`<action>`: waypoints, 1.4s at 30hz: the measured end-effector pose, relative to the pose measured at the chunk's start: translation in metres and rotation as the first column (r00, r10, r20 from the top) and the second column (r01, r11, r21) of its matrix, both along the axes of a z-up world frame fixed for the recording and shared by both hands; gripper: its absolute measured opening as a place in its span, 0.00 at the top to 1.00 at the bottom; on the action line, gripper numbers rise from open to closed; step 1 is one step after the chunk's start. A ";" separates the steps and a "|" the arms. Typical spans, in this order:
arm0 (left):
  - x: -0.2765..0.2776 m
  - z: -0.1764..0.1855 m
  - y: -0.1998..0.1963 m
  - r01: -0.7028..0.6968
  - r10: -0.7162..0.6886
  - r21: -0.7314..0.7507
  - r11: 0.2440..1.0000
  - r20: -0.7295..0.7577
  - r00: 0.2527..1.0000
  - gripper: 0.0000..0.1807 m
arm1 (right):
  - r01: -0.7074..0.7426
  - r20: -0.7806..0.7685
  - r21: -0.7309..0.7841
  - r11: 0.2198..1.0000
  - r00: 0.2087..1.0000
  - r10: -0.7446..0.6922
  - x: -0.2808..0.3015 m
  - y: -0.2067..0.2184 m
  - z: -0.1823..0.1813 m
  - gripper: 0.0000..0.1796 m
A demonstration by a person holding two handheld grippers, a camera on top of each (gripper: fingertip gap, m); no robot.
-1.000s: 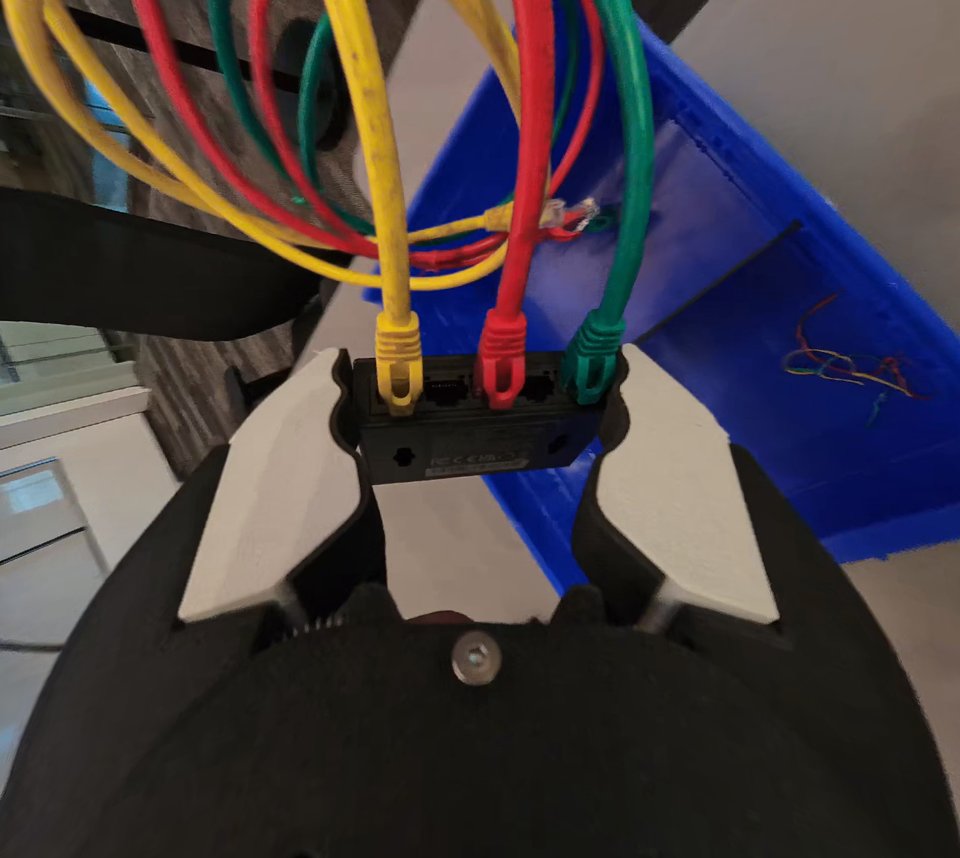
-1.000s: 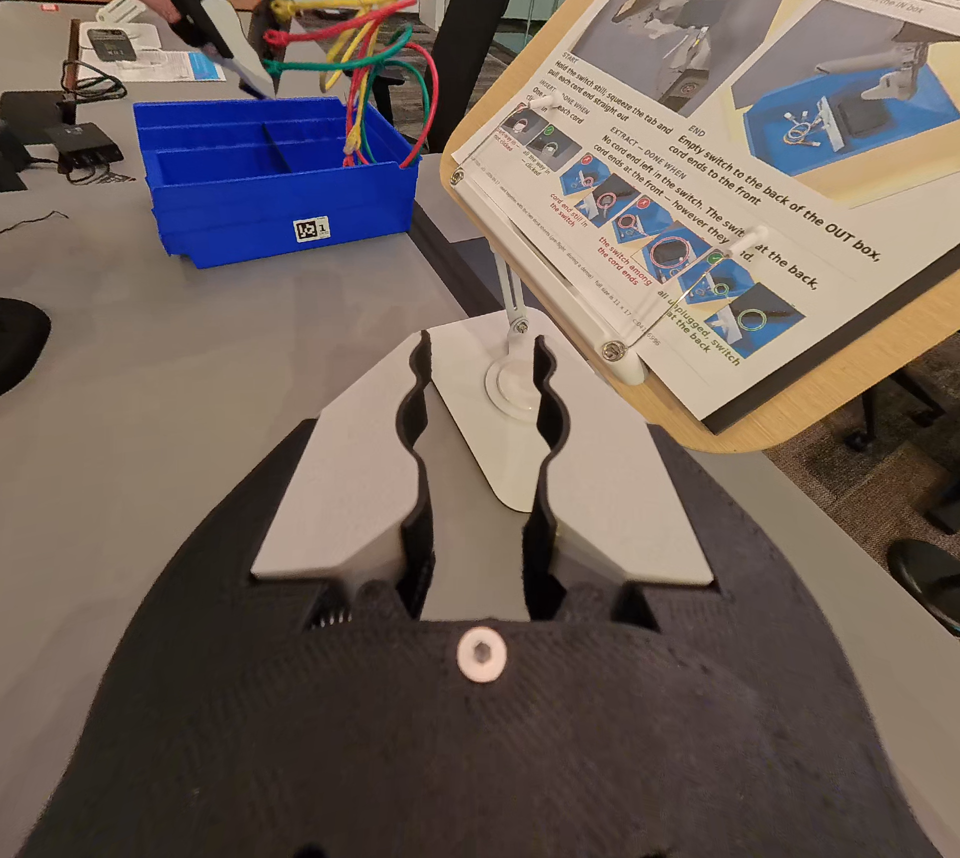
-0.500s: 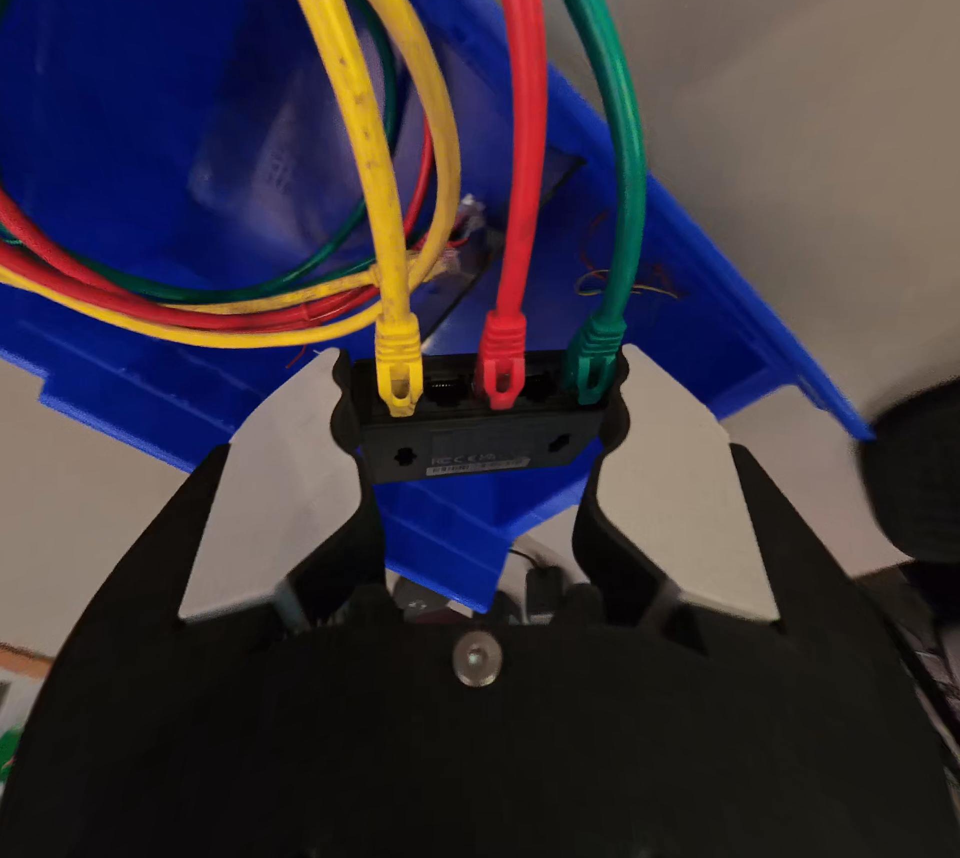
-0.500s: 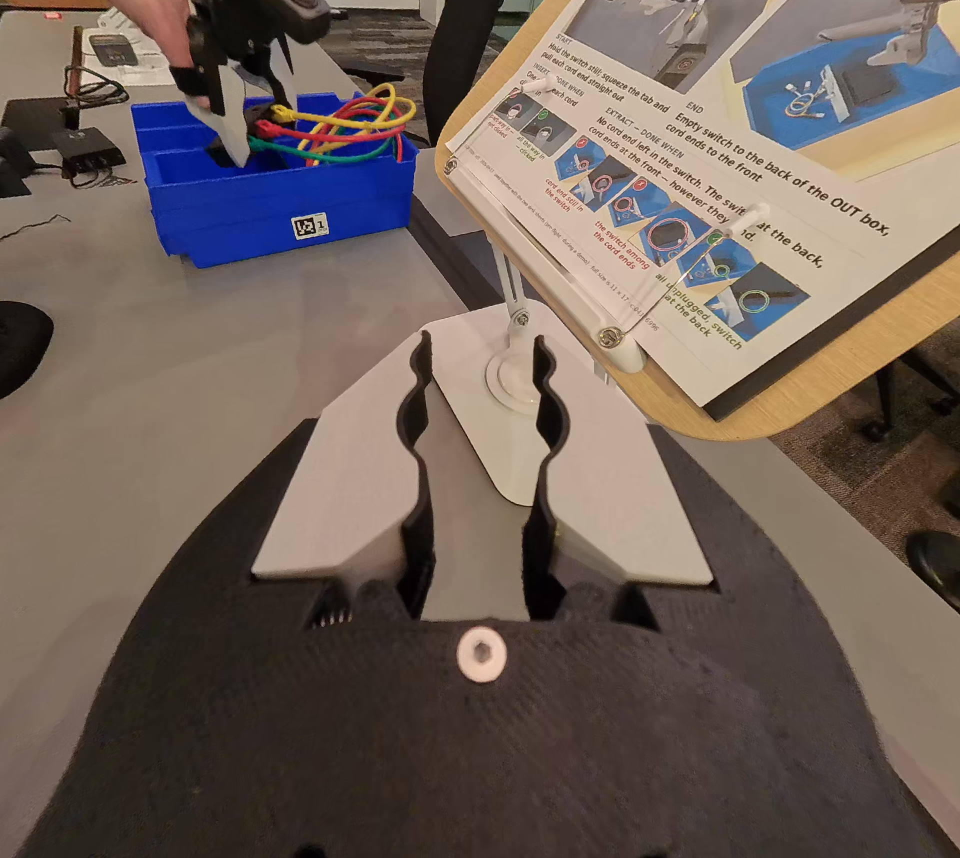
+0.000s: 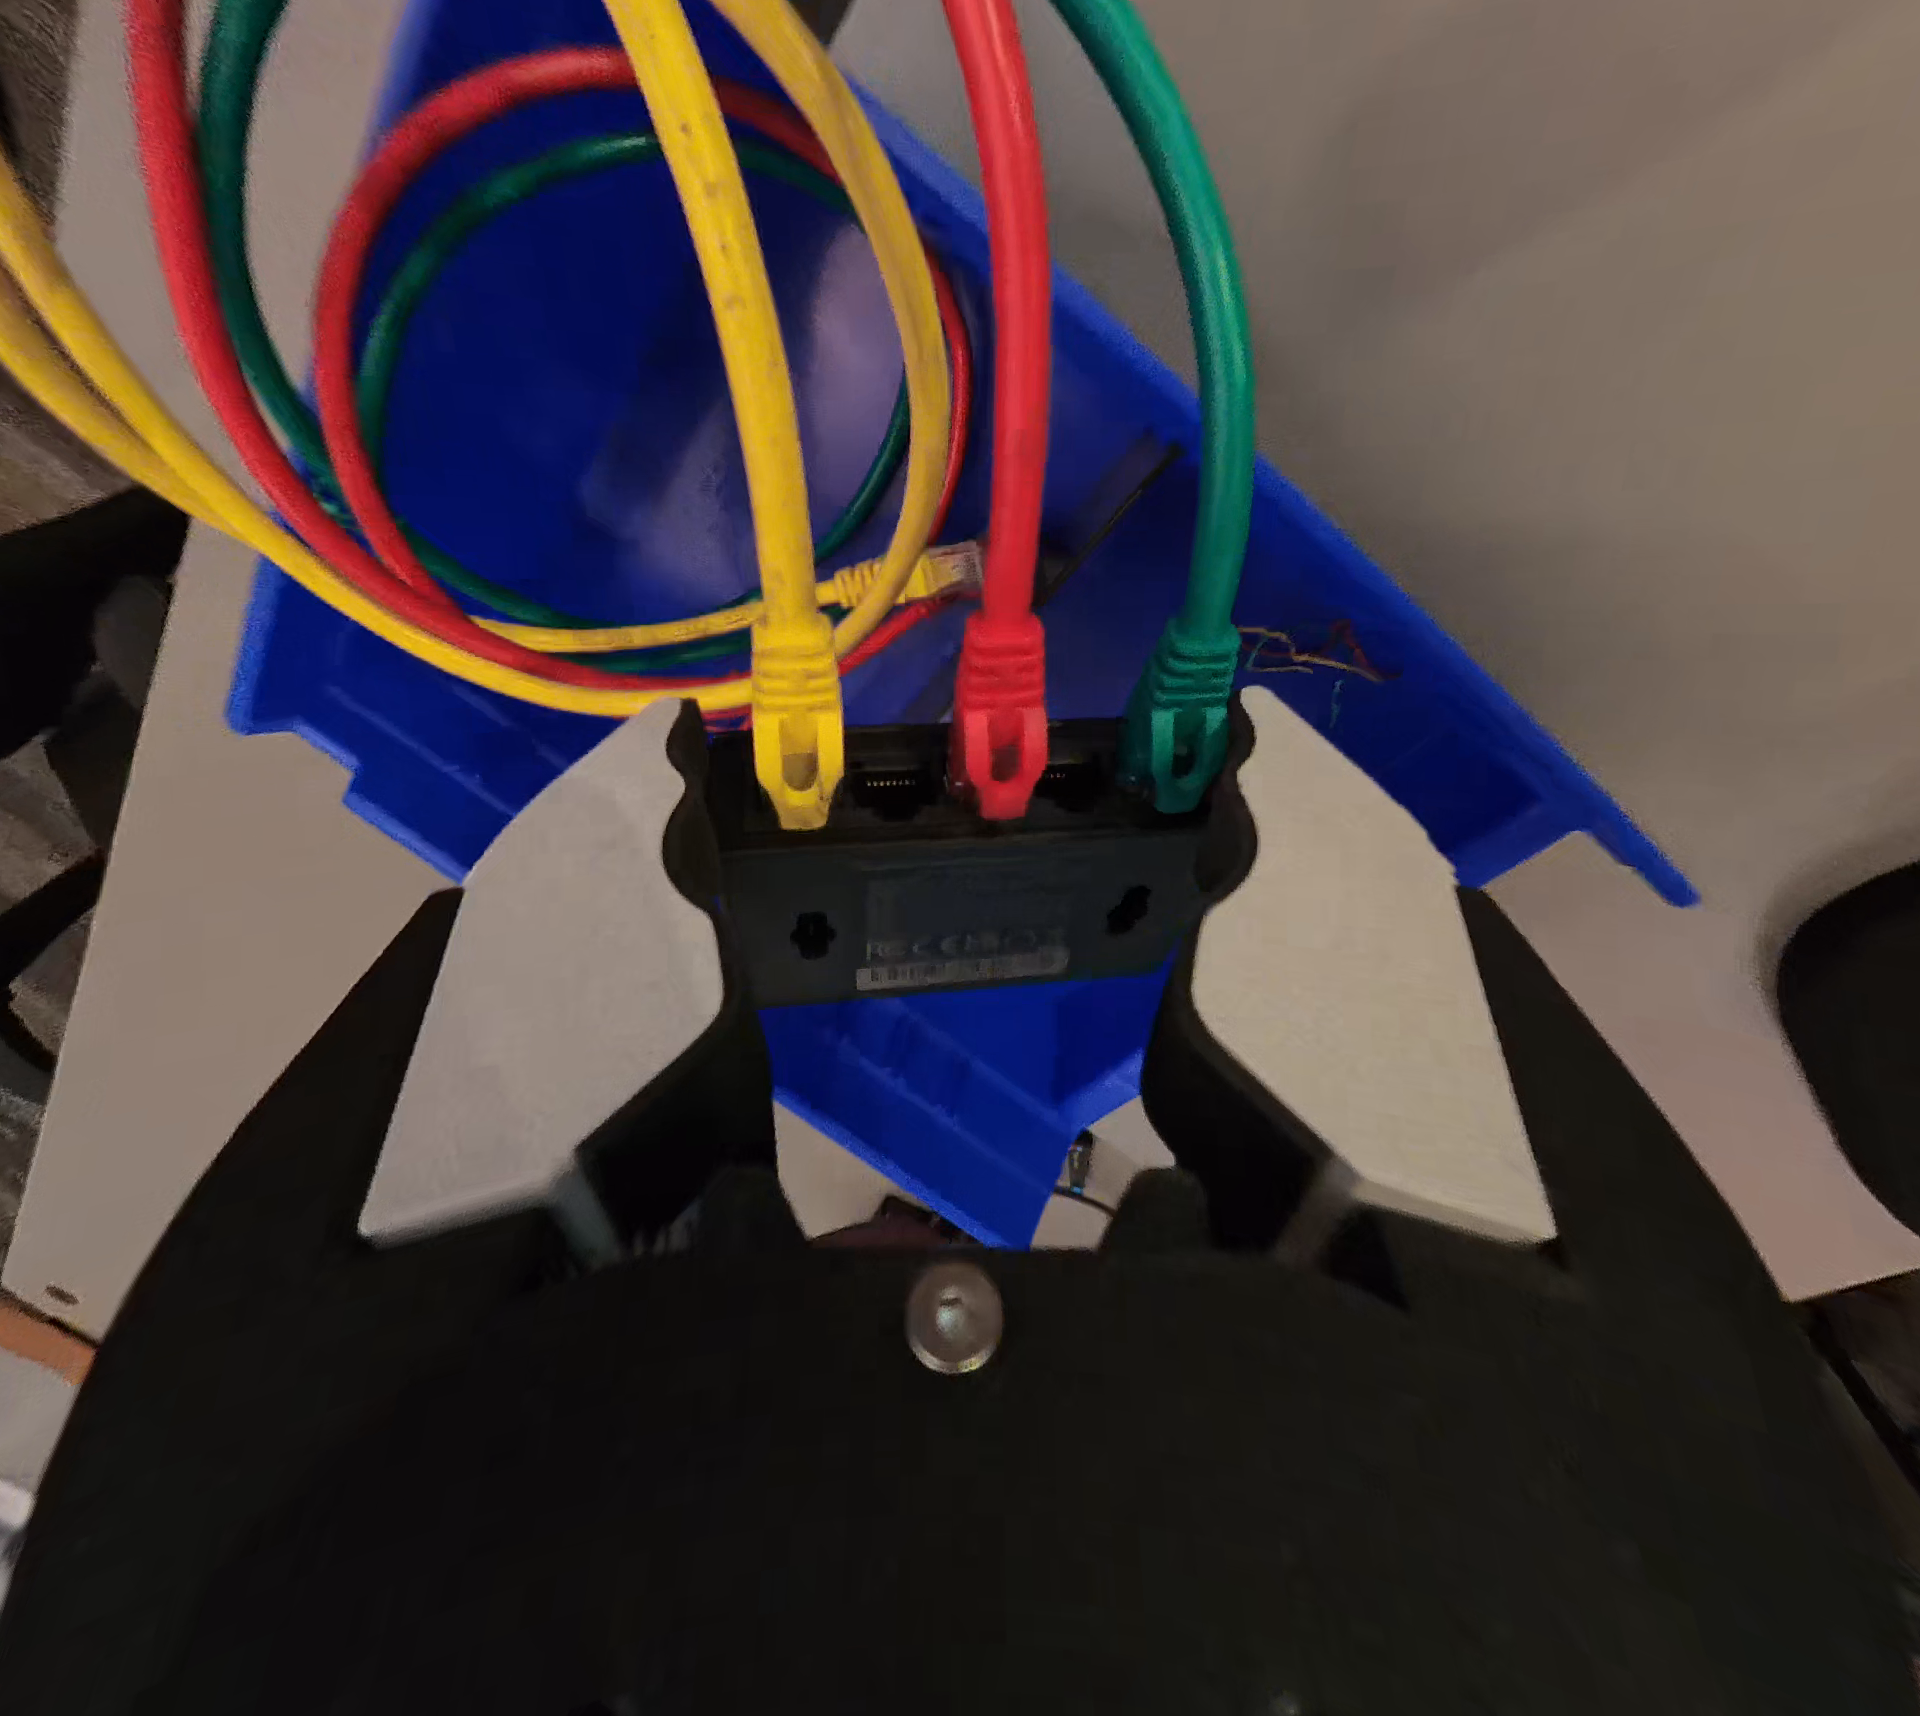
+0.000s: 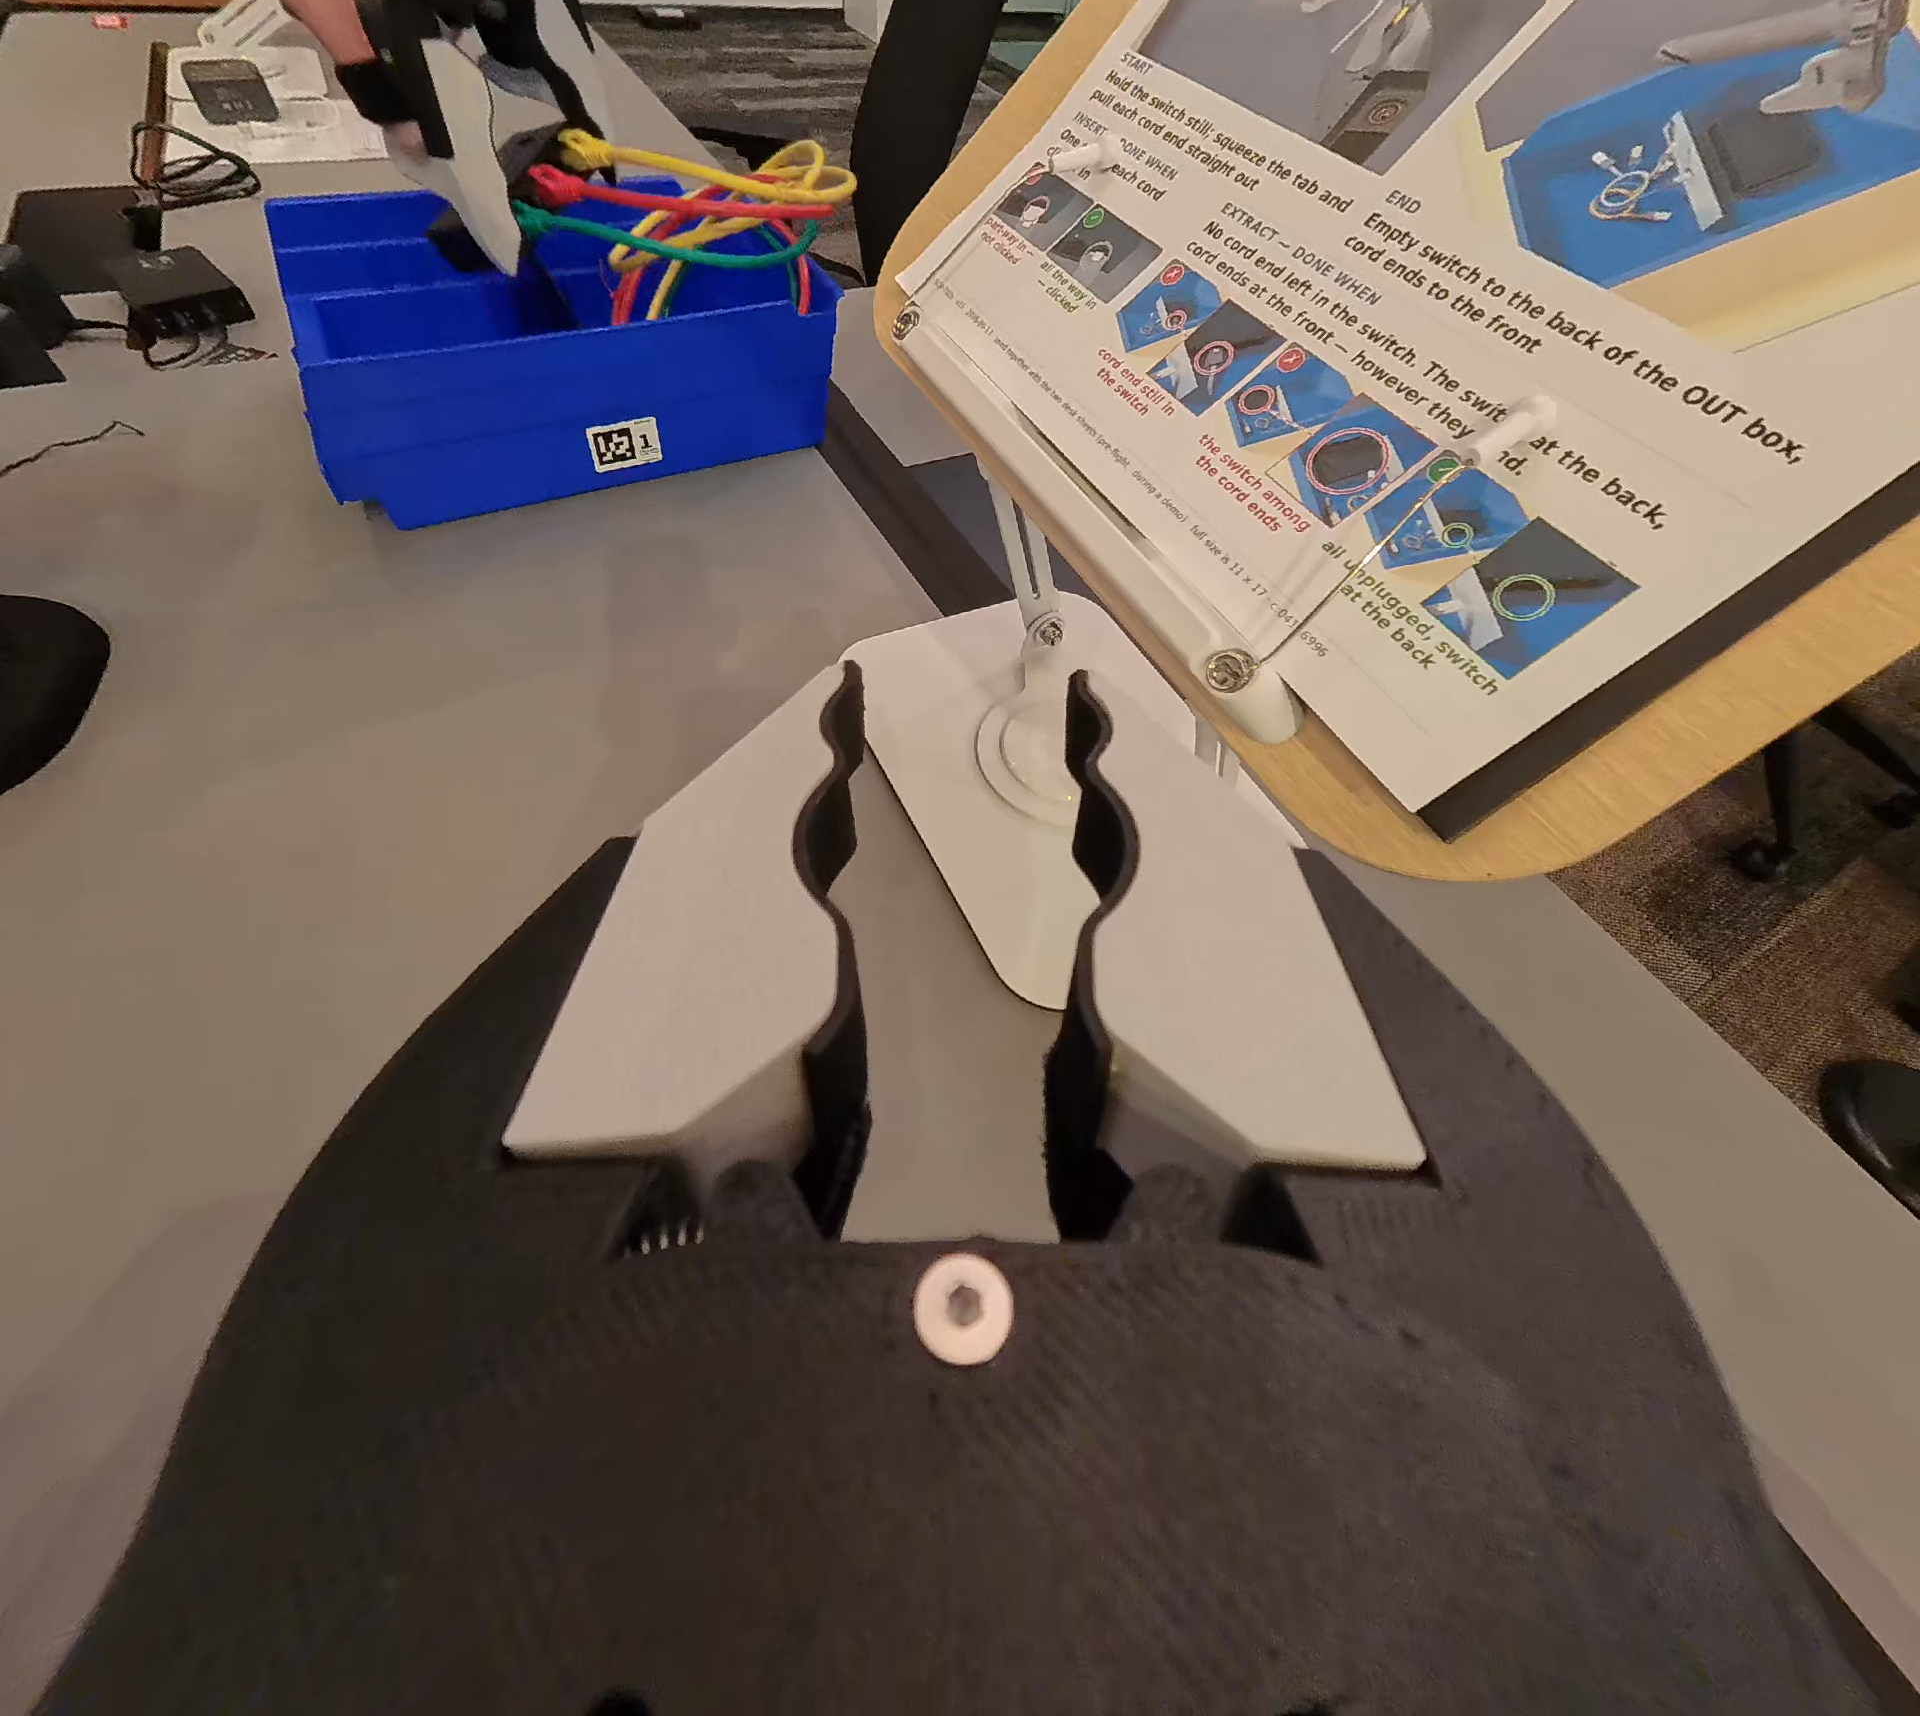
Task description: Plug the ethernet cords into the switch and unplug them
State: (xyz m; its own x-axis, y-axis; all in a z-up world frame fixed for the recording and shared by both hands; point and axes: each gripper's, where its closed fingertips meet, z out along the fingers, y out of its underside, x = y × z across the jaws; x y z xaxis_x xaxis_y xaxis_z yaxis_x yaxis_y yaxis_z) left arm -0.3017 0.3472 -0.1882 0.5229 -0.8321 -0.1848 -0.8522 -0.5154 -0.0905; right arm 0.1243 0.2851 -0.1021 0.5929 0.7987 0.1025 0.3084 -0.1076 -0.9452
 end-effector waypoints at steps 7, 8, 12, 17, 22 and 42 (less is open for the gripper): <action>0.032 0.062 -0.011 0.015 -0.024 0.071 0.997 0.121 0.992 0.56 | -0.004 -0.016 0.024 1.000 1.000 0.004 0.001 -0.005 0.011 0.79; 0.032 0.061 -0.012 0.021 -0.027 0.062 0.998 0.098 0.995 0.56 | -0.005 -0.020 0.027 1.000 1.000 0.005 0.001 -0.006 0.013 0.79; 0.037 0.036 -0.017 0.030 -0.031 0.024 0.999 0.027 0.999 0.56 | 0.001 -0.016 0.033 0.999 1.000 -0.001 0.004 -0.007 0.015 0.79; 0.051 0.013 -0.021 0.018 -0.019 0.014 1.000 0.042 0.999 0.56 | 0.004 -0.037 0.031 1.000 0.999 -0.003 0.009 -0.007 0.016 0.79; 0.077 0.025 -0.026 0.033 -0.038 0.046 0.998 0.113 0.993 0.56 | 0.008 -0.067 0.025 1.000 0.998 -0.007 0.015 -0.004 0.017 0.79; 0.128 0.263 -0.058 0.050 -0.119 0.373 0.926 0.164 0.979 0.56 | 0.011 -0.144 0.056 0.998 0.990 -0.003 0.029 -0.011 0.039 0.80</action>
